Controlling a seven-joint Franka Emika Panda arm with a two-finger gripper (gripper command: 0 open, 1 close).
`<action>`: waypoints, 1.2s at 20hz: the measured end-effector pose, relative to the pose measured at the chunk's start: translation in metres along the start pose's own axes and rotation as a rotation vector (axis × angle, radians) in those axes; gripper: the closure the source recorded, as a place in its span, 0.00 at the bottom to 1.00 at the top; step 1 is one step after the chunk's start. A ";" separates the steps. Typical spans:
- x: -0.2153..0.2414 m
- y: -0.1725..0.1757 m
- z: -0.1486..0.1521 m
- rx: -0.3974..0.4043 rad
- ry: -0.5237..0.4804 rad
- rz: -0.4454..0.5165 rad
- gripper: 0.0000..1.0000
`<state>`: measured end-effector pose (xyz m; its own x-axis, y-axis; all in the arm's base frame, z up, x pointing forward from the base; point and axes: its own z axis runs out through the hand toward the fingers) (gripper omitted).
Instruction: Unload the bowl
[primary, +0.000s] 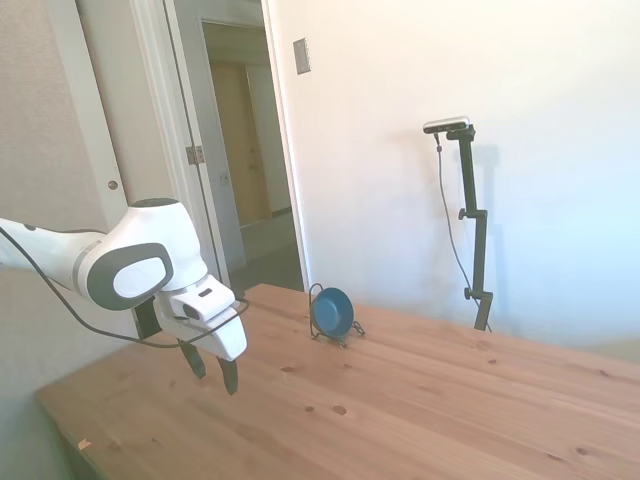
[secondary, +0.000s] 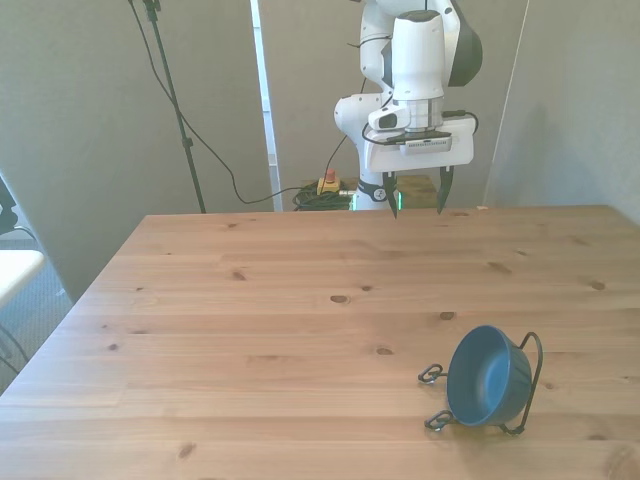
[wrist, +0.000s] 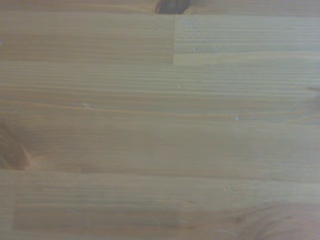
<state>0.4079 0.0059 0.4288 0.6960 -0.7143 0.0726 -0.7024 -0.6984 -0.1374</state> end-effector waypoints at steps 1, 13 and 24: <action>0.000 0.000 0.001 -0.002 -0.002 0.001 0.00; 0.049 -0.026 0.003 0.084 0.089 -0.017 0.00; 0.160 -0.090 0.002 0.142 0.165 -0.096 0.00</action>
<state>0.5825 -0.0452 0.4507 0.7164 -0.6509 0.2511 -0.5982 -0.7583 -0.2589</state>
